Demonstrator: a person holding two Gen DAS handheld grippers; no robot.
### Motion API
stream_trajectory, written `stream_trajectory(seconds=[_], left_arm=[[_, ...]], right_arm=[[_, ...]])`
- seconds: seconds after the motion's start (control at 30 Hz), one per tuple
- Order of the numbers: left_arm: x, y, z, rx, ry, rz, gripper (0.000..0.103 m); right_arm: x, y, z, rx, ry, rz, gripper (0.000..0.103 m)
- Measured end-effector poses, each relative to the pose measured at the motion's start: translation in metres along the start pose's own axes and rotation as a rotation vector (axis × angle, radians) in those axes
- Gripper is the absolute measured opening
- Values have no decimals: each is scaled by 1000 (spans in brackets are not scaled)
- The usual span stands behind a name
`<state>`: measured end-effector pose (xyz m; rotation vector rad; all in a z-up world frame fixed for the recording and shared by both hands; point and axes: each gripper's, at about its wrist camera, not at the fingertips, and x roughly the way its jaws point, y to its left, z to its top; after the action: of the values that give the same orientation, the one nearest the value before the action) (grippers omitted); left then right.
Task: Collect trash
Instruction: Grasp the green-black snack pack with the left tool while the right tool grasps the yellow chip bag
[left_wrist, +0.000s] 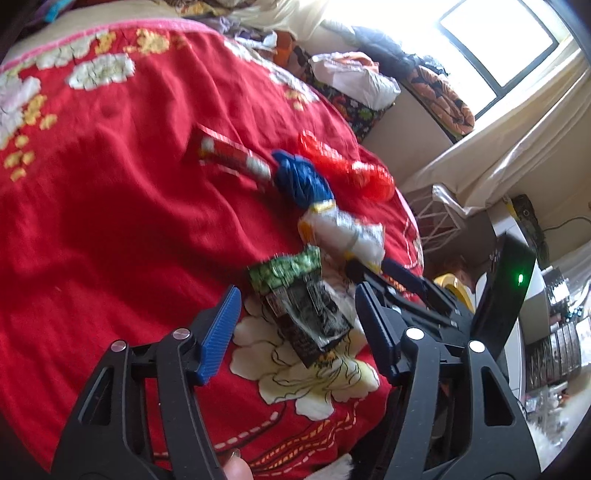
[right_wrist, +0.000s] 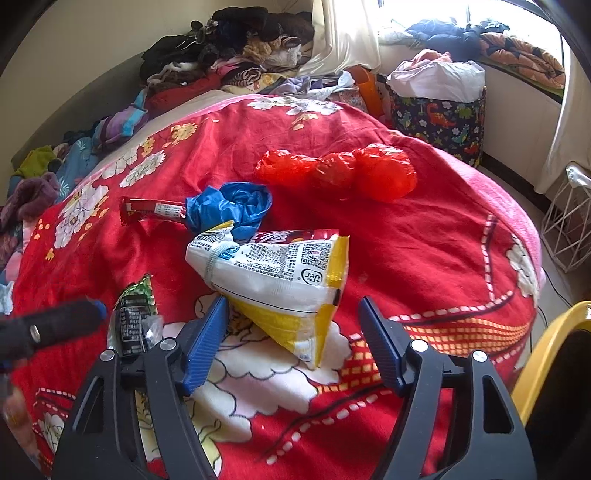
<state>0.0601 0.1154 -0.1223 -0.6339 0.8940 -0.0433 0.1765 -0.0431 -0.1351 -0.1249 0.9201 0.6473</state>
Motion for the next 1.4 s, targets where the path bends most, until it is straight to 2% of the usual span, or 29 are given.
stream_trajectory(seconds=[0.07, 0.2, 0.27, 0.5, 0.53, 0.63, 0.7, 0.8, 1.0, 1.4], left_arm=[[5, 0, -3, -2, 15, -10, 51], [16, 3, -9, -23, 54, -23, 47], [19, 5, -12, -30, 65, -25, 44], [25, 9, -17, -42, 80, -20, 40], [26, 9, -17, -43, 79, -19, 39], [26, 7, -18, -34, 78, -16, 35], [27, 6, -19, -30, 82, -25, 25], [27, 0, -19, -15, 82, -31, 18], [21, -9, -17, 20, 68, -42, 14], [-3, -40, -13, 103, -4, -59, 12]], right_arm=[[3, 0, 0, 0, 2, 25, 56], [6, 0, 0, 3, 8, 56, 47], [6, -3, -2, 20, 7, 63, 36], [-13, -16, -10, 91, -32, 70, 27], [-15, -18, -12, 97, -32, 68, 12], [-22, -22, -19, 114, -21, 68, 12], [-27, -22, -22, 117, -27, 69, 11], [-35, -25, -25, 138, -45, 77, 11], [-49, -31, -34, 170, -54, 61, 10], [-89, -55, -38, 256, -125, 14, 10]])
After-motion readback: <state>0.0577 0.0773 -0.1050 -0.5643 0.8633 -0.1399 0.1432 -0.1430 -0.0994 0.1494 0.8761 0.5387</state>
